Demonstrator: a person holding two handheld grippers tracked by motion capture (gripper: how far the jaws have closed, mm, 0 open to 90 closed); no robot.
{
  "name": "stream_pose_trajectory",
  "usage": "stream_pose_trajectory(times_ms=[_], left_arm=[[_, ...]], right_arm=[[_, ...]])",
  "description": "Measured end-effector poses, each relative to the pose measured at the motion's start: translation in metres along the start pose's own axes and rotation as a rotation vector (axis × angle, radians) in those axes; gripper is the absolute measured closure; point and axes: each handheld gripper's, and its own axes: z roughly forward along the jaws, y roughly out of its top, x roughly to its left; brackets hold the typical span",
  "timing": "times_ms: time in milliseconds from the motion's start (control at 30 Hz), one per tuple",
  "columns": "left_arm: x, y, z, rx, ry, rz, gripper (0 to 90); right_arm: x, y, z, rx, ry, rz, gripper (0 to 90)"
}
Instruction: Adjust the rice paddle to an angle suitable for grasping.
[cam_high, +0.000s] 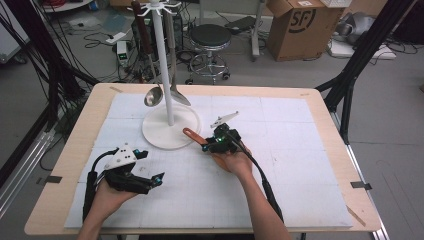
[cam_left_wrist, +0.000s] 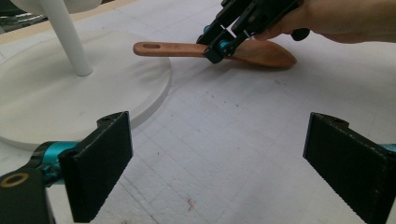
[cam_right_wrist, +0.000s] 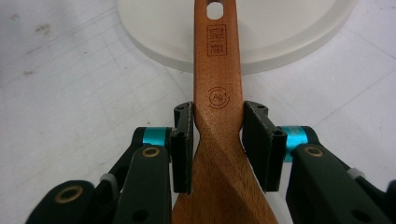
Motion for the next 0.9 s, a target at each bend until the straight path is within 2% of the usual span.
stream_pose_trajectory(times_ms=[167,300,533,567,900], left_arm=[[-0.001,0.000,0.001,-0.002,0.002,0.005,9.7],[-0.002,-0.001,0.003,0.002,0.003,0.001,10.6],[-0.003,-0.003,0.006,0.001,-0.011,0.002,18.4],[-0.003,-0.003,0.006,0.001,-0.011,0.004,19.2],[-0.004,-0.005,0.009,-0.007,0.001,0.000,33.3]], right_arm=[[0.005,-0.002,-0.007,-0.038,0.028,-0.001,64.8],[0.010,-0.006,-0.012,-0.042,0.047,-0.007,64.8],[0.017,-0.011,-0.019,-0.063,0.069,-0.033,64.8],[0.018,-0.012,-0.020,-0.062,0.074,-0.026,64.8],[0.033,-0.011,-0.029,-0.074,0.115,-0.064,64.8]])
